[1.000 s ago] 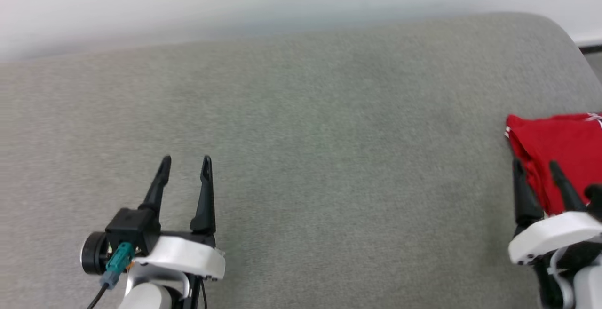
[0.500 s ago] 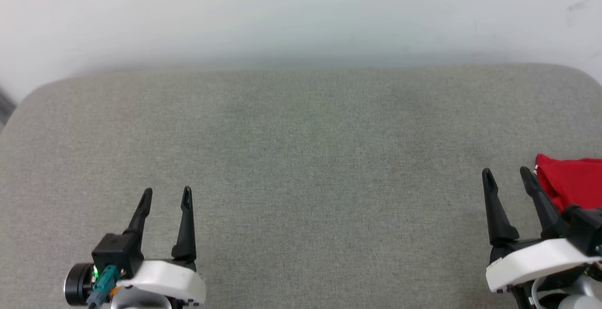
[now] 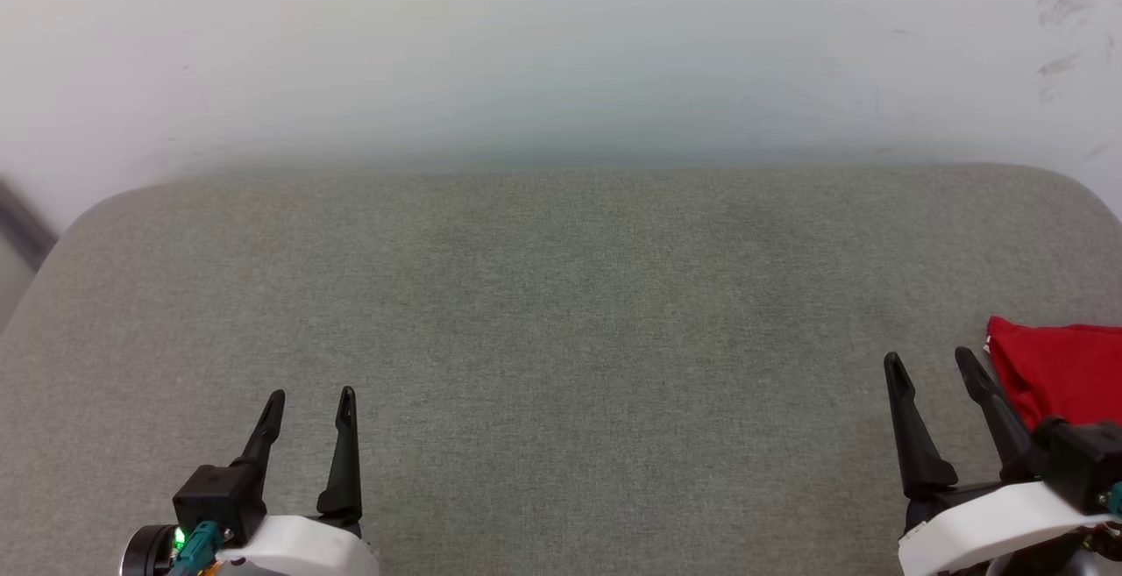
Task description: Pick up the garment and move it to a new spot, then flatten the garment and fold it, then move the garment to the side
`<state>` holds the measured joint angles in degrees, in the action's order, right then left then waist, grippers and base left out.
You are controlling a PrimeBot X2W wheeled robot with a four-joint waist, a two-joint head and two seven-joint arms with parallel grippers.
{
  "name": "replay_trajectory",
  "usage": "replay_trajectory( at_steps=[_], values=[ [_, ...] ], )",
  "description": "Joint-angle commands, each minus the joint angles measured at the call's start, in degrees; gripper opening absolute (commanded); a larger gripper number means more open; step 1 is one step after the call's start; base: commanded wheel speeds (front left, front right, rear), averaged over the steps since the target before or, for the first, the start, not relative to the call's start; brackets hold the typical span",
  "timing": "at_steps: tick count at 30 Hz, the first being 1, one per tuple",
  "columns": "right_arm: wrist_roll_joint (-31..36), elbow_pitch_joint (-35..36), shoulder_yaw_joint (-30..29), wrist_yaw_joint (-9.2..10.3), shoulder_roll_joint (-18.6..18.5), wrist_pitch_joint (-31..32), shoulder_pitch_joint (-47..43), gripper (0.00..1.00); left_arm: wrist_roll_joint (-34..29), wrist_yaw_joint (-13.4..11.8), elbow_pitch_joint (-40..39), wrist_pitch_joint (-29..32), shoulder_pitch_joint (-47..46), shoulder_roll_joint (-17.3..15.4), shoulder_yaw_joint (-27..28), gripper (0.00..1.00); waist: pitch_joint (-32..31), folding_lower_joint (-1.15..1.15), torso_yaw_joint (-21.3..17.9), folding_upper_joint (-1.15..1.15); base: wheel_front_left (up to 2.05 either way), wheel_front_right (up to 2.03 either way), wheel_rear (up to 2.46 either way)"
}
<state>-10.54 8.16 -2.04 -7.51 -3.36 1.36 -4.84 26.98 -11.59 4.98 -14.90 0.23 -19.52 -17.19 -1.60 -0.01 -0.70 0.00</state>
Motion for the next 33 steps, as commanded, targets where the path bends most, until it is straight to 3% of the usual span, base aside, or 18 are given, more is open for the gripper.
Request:
replay_trajectory(
  at_steps=[1,16,17,20,33],
  values=[
    [0.31,0.28,0.15,0.04,0.29,0.13,-0.61,1.00,-0.24,0.21,0.04,-0.36,0.40,0.11,0.18,1.00,0.05,0.01,0.06,0.00,0.00,0.00,0.00],
    [0.29,-0.79,0.70,0.04,0.43,-0.33,0.30,1.00,-1.13,1.13,0.58,-0.34,-0.10,0.74,1.37,1.00,0.20,0.01,-0.48,0.00,0.00,0.00,0.00],
    [0.01,-0.82,0.73,0.00,0.18,-0.31,0.07,0.00,-0.98,1.03,0.54,-0.06,0.01,0.63,1.22,0.00,0.20,0.01,-0.48,0.00,0.00,0.00,0.00],
    [-0.91,-1.93,0.89,0.00,0.18,-0.44,-0.23,0.00,-0.18,1.24,1.37,0.28,0.51,1.22,1.09,0.00,0.21,0.01,-0.48,0.00,0.00,0.00,0.00],
    [-15.93,-5.43,0.60,0.00,-0.37,0.04,1.89,0.00,11.68,4.30,2.73,3.72,-0.81,3.58,4.74,0.00,0.37,0.01,-0.35,0.00,0.00,0.00,0.00]
  ],
)
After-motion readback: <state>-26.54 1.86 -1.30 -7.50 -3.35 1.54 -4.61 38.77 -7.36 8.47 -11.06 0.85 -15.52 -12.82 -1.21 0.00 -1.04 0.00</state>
